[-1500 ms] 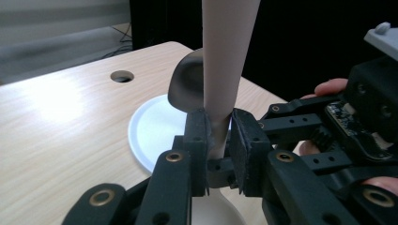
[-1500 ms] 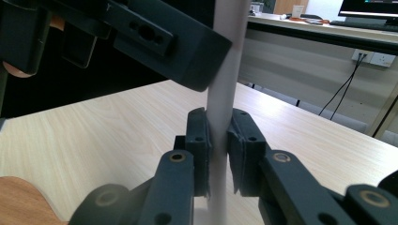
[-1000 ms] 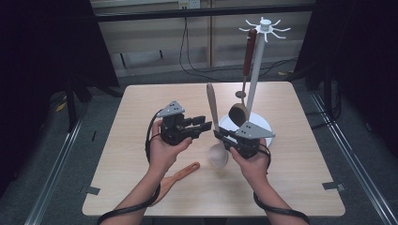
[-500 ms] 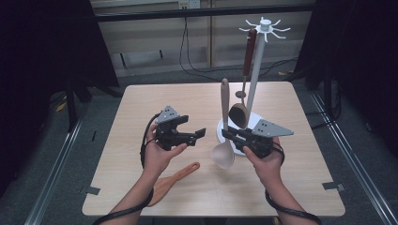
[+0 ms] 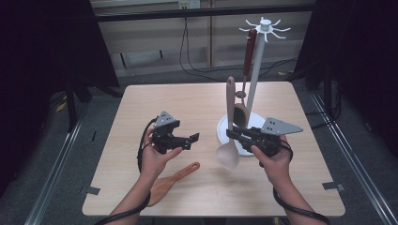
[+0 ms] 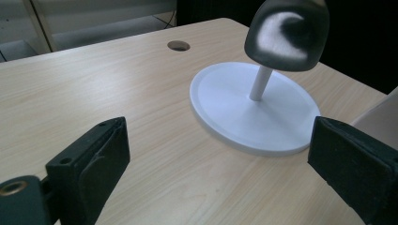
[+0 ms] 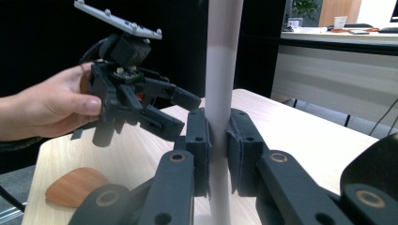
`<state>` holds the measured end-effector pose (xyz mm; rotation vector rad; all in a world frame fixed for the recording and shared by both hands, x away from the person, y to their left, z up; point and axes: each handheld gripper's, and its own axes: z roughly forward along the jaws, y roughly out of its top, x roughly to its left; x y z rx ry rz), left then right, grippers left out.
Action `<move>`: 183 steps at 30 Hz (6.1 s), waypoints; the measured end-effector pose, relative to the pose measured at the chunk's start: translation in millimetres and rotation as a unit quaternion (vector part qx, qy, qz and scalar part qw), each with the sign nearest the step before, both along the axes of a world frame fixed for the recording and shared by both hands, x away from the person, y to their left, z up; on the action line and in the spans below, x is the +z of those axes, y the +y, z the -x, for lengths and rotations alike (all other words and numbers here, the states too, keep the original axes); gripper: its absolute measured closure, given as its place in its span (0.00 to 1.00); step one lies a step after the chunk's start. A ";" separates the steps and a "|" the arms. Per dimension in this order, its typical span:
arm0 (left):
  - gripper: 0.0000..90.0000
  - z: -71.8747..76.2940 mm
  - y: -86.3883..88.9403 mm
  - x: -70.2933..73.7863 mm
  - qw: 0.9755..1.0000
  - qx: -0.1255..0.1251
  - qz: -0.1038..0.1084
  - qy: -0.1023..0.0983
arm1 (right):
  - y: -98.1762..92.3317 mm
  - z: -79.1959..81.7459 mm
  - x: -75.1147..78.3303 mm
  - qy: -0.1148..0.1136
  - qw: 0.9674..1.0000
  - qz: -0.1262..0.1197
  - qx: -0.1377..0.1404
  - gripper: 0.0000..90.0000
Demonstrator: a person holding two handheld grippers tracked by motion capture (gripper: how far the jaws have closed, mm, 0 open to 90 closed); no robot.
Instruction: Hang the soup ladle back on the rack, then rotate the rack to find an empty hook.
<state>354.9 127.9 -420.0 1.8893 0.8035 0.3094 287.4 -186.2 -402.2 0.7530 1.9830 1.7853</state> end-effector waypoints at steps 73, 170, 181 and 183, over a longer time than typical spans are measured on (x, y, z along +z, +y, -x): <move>0.03 -2.5 4.9 -15.6 0.999 -0.014 0.001 0.034 | -58.2 -41.5 53.1 0.004 0.995 -0.086 0.046 0.89; 0.04 -1.2 7.7 -16.9 0.999 -0.013 -0.012 0.027 | -70.5 -45.3 99.0 -0.160 0.949 -0.173 -0.210 1.00; 0.04 -0.5 9.2 -19.6 0.999 -0.012 -0.015 0.032 | -69.4 -49.0 111.2 -0.161 0.944 -0.180 -0.223 1.00; 0.04 -0.3 9.3 -19.2 0.999 -0.012 -0.014 0.032 | -68.7 -49.9 114.4 -0.162 0.944 -0.182 -0.222 1.00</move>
